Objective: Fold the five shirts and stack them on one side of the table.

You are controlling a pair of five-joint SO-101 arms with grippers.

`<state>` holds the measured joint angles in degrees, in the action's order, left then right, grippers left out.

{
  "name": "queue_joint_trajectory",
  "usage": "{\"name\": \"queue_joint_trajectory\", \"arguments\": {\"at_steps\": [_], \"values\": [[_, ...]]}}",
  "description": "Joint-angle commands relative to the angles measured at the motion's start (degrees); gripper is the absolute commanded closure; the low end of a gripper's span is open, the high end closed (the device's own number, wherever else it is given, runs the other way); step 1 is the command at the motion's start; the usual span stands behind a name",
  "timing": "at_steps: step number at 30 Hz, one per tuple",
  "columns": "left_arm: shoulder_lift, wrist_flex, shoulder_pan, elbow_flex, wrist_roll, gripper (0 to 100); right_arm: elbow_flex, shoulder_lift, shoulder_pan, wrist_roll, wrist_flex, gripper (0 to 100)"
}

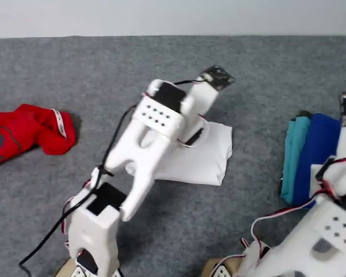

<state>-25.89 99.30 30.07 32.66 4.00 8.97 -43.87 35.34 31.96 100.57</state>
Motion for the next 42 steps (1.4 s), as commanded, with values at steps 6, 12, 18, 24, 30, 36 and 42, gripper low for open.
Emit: {"name": "queue_joint_trajectory", "arguments": {"at_steps": [6, 12, 18, 24, 30, 36, 42], "values": [[-9.85, 1.05, 4.48, 14.02, -3.43, 100, 8.70, -10.24, 0.57, 0.62, 1.36, 95.3], [-16.88, 1.05, 7.82, 20.44, -3.60, 100, 12.57, -14.02, 0.75, 4.66, -0.13, 95.5], [-22.42, 1.05, 8.09, 26.42, -5.10, 100, 13.19, -15.25, 0.84, 5.01, -1.01, 95.5], [-23.38, 1.05, 7.91, 28.44, -5.19, 89, 13.27, -15.25, 0.84, 5.01, -0.84, 95.5], [-18.11, 1.14, 6.07, 28.79, -4.92, 80, 13.27, -15.16, 0.84, 5.01, -0.84, 95.5], [-13.63, 1.32, -2.37, 28.44, -4.75, 83, 13.27, -14.81, 0.57, 4.66, -0.84, 95.5], [-13.19, 1.32, -12.48, 25.45, 1.23, 100, 17.23, -14.64, -3.82, 4.48, -1.19, 95.6]]}}
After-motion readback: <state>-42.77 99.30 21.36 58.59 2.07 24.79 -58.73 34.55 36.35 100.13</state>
